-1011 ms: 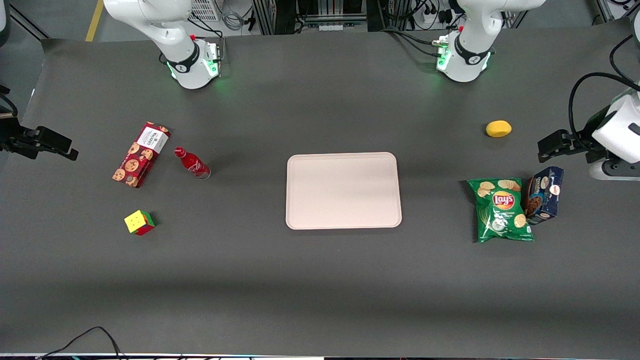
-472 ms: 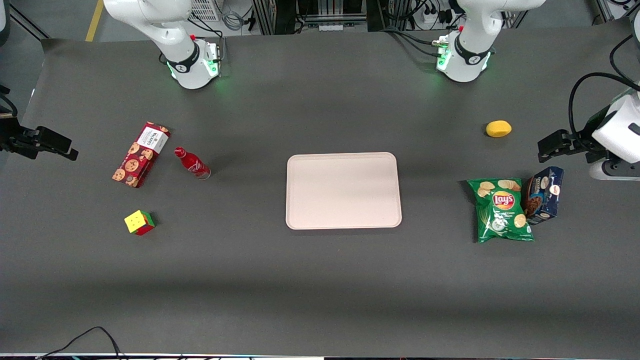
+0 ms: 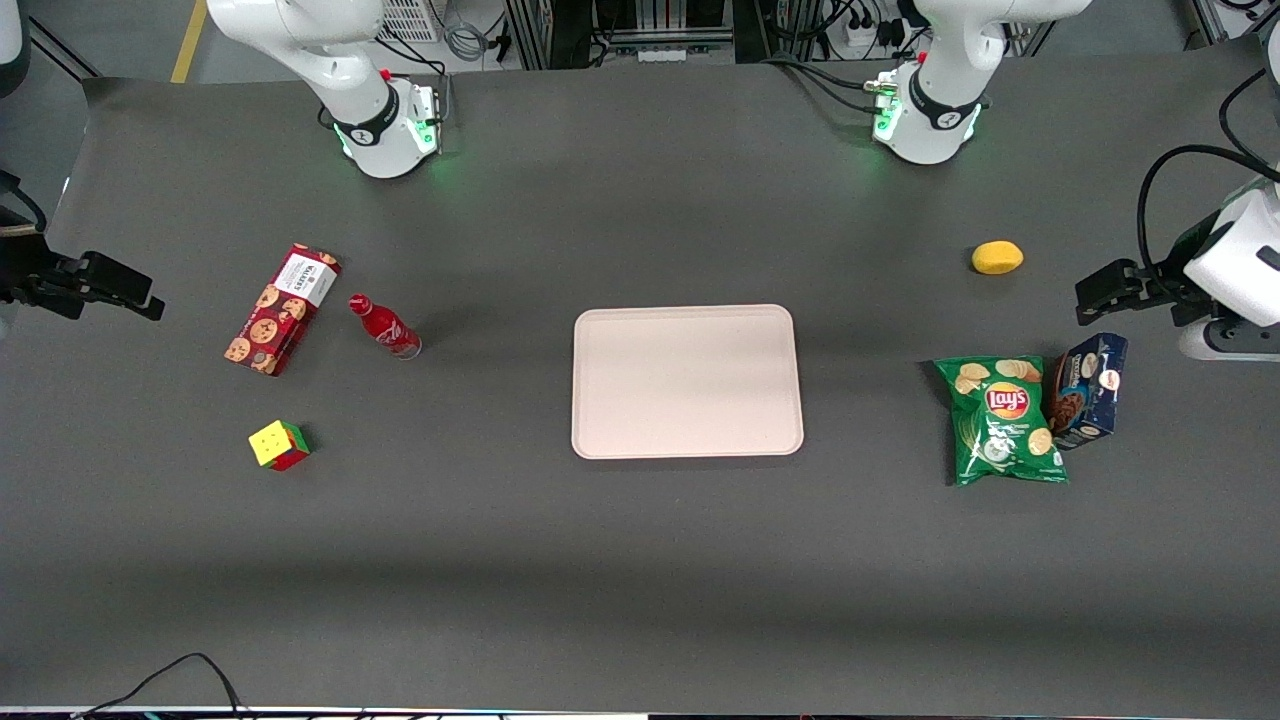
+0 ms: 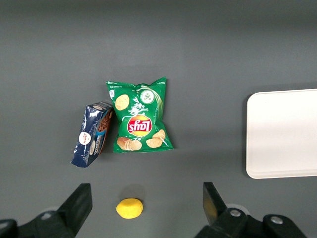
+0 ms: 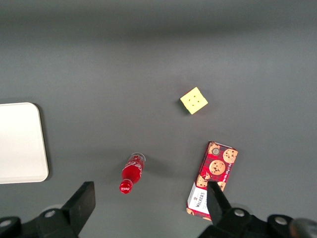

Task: Place coke bottle on tray

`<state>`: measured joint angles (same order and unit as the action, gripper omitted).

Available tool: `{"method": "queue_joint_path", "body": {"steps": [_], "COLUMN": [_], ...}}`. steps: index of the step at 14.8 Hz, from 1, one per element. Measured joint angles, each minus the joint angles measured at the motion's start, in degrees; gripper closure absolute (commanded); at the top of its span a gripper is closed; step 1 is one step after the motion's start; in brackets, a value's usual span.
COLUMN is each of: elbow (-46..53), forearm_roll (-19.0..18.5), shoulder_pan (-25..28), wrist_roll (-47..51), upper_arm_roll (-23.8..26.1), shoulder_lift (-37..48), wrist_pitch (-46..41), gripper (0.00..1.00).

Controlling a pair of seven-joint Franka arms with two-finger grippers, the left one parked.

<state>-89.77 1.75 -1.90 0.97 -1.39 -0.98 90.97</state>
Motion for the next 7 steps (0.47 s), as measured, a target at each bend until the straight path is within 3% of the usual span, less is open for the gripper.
{"method": "queue_joint_path", "body": {"steps": [3, 7], "elbow": [0.0, 0.1], "forearm_roll": [0.1, 0.1], "shoulder_pan": [2.2, 10.0], "wrist_roll": [-0.4, -0.1], "upper_arm_roll": [0.3, 0.7], "shoulder_lift": [0.3, 0.9], "wrist_pitch": [-0.4, -2.3], "gripper": [0.0, 0.0]}}
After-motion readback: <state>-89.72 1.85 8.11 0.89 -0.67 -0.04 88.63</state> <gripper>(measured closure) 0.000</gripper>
